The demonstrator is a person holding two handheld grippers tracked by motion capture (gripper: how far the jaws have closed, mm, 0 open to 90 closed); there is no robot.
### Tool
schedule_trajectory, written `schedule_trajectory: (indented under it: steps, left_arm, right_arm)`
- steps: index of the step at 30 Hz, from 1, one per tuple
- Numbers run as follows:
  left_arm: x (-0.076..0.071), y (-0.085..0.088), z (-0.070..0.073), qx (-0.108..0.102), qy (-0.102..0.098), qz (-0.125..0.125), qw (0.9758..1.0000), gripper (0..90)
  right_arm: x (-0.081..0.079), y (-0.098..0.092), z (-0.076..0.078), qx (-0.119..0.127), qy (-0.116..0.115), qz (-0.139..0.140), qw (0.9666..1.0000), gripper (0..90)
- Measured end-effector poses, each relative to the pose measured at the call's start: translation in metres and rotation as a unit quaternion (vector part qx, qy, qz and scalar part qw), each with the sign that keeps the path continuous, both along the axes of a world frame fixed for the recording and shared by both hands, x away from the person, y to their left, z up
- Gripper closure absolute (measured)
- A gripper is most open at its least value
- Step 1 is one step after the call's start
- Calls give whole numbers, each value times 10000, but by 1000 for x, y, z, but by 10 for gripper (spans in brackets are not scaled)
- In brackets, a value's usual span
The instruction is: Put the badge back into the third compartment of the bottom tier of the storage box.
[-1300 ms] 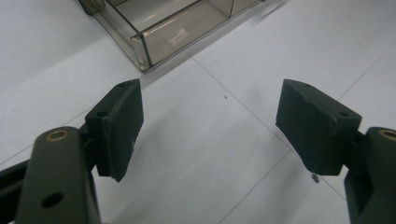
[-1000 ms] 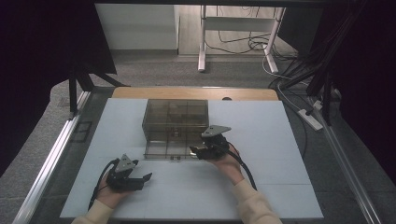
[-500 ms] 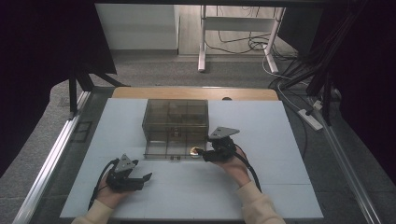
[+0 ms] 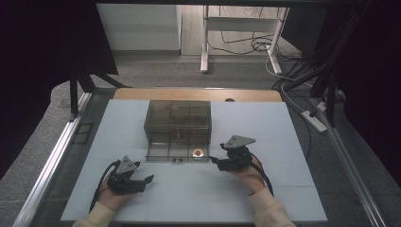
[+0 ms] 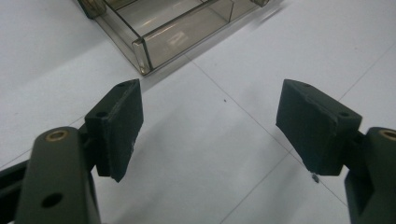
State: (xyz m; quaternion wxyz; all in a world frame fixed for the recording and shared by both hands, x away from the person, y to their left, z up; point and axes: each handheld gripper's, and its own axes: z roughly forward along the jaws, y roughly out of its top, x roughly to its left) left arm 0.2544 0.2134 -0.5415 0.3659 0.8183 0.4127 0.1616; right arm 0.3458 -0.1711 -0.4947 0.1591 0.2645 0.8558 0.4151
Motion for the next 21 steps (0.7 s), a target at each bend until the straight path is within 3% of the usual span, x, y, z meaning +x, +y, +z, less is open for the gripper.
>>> schedule_trajectory:
  steps: [12,21]
  left_arm:
    - [4,-4,1,-21,-32,-84,10000,240]
    - [5,-4,2,-49,-42,-91,9999,240]
  right_arm:
    - [-21,-52,-2,35,-17,-401,9992,320]
    - [-42,-98,-11,206,-54,-785,9967,321]
